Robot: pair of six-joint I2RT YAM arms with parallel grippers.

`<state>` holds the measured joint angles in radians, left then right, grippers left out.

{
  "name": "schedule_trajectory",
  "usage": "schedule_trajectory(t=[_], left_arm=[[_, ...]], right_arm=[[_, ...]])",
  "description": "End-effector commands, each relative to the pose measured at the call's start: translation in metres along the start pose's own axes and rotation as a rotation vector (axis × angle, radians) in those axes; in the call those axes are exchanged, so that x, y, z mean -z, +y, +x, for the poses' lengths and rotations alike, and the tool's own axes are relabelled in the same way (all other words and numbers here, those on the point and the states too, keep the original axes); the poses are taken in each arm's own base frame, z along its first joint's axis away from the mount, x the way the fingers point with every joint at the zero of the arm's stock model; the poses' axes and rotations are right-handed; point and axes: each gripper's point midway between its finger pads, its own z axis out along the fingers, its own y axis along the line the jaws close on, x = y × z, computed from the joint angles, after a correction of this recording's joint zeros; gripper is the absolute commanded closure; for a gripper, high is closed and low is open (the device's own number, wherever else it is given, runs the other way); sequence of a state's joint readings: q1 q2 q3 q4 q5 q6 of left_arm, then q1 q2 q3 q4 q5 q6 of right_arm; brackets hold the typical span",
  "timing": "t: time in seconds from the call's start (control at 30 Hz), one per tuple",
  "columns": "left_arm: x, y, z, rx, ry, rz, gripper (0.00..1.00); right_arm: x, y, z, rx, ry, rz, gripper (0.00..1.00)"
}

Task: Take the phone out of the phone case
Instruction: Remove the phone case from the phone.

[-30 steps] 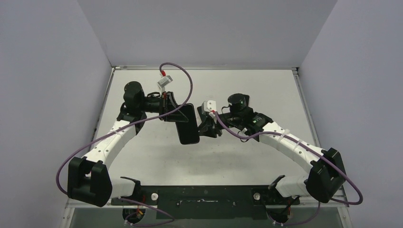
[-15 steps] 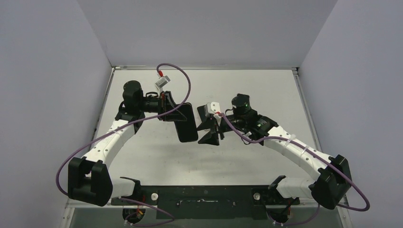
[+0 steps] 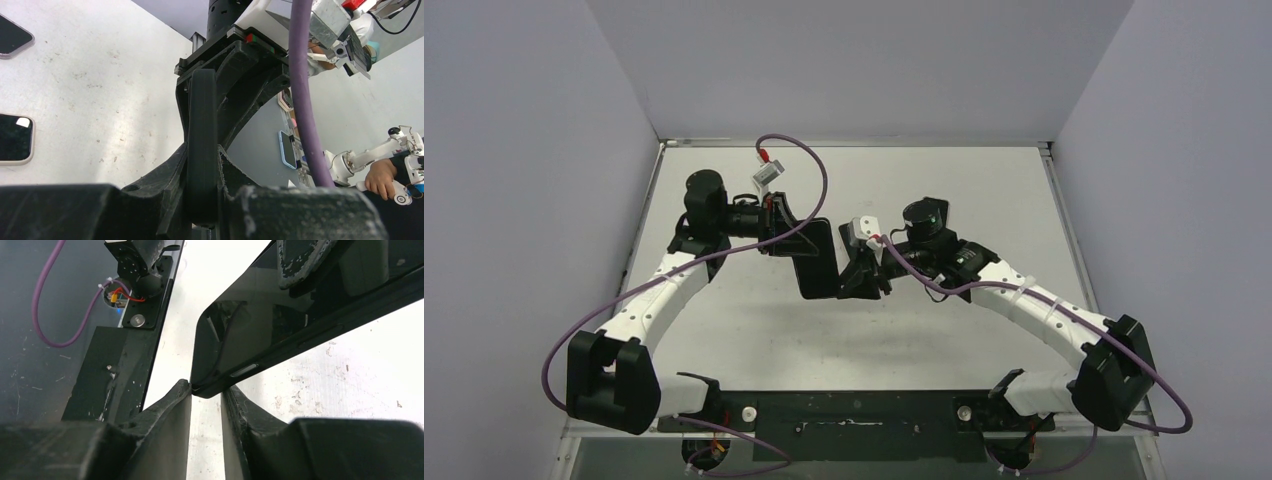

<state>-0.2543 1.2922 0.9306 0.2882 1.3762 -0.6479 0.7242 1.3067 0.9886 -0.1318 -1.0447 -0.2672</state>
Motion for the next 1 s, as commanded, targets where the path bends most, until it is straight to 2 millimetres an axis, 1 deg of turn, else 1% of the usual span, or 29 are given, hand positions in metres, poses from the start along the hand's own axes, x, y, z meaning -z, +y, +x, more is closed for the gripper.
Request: schedule_trajectory(t=[0.0, 0.1, 0.27, 0.33, 0.4, 0.47, 0.57, 0.7, 0.77, 0.83, 0.93, 0.97], left_arm=[[-0.002, -0.034, -0.018, -0.073, -0.003, 0.041, 1.0], [-0.002, -0.039, -0.019, -0.021, -0.001, 0.05, 1.0], [-0.003, -0.049, -0.027, 0.023, -0.028, 0.045, 1.0], [-0.004, -0.052, -0.026, 0.041, -0.034, 0.043, 1.0], [-0.005, -0.054, -0.024, 0.056, -0.041, 0.04, 1.0], [-0.004, -0.056, -0.021, 0.078, -0.056, 0.033, 1.0], [-0.003, -0.057, -0.019, 0.085, -0.071, 0.024, 1.0], [-0.003, -0.054, -0.022, 0.087, -0.107, 0.002, 1.0], [-0.004, -0.048, -0.026, 0.092, -0.139, -0.021, 1.0], [-0.004, -0.04, -0.03, 0.097, -0.178, -0.051, 1.0], [-0.001, -0.024, -0.038, 0.102, -0.262, -0.11, 1.0], [0.001, -0.02, -0.043, 0.098, -0.295, -0.133, 1.0]], right_arm=[[-0.007, -0.004, -0.012, 0.115, -0.002, -0.019, 0.82], [-0.011, -0.003, -0.011, 0.153, 0.028, -0.03, 0.91], [-0.021, -0.005, -0.01, 0.238, 0.077, -0.006, 1.0], [-0.024, -0.007, -0.013, 0.264, 0.07, 0.02, 1.0], [-0.024, -0.015, -0.018, 0.288, 0.059, 0.079, 1.0], [-0.022, -0.027, -0.027, 0.319, 0.031, 0.165, 1.0], [-0.017, -0.038, -0.032, 0.335, 0.02, 0.243, 1.0], [-0.009, -0.054, -0.033, 0.321, 0.006, 0.36, 1.0], [-0.004, -0.06, -0.035, 0.296, -0.014, 0.415, 1.0], [-0.001, -0.061, -0.037, 0.262, -0.046, 0.443, 1.0], [0.009, -0.063, -0.04, 0.191, -0.092, 0.496, 0.95], [0.014, -0.064, -0.041, 0.163, -0.11, 0.516, 0.91]])
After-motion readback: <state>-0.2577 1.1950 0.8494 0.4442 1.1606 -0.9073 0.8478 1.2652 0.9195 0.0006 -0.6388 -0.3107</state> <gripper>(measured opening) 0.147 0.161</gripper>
